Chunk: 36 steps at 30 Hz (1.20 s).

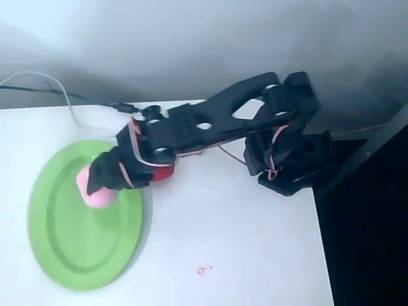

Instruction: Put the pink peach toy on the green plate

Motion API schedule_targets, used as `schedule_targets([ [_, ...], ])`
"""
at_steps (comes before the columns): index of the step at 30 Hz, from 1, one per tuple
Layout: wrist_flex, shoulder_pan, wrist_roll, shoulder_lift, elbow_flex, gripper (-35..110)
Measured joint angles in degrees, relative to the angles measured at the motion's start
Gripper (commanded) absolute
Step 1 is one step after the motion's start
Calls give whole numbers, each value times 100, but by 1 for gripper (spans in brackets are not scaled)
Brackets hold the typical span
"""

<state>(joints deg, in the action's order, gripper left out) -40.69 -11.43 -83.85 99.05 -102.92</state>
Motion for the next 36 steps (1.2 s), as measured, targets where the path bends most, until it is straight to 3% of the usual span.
schedule_targets([
  [18,0,-545,114,-1854,1151,0],
  [21,0,-606,62,-1942,1230,20],
  [24,26,-554,-176,-2004,1415,31],
  [36,26,-580,-387,-2057,1547,40],
])
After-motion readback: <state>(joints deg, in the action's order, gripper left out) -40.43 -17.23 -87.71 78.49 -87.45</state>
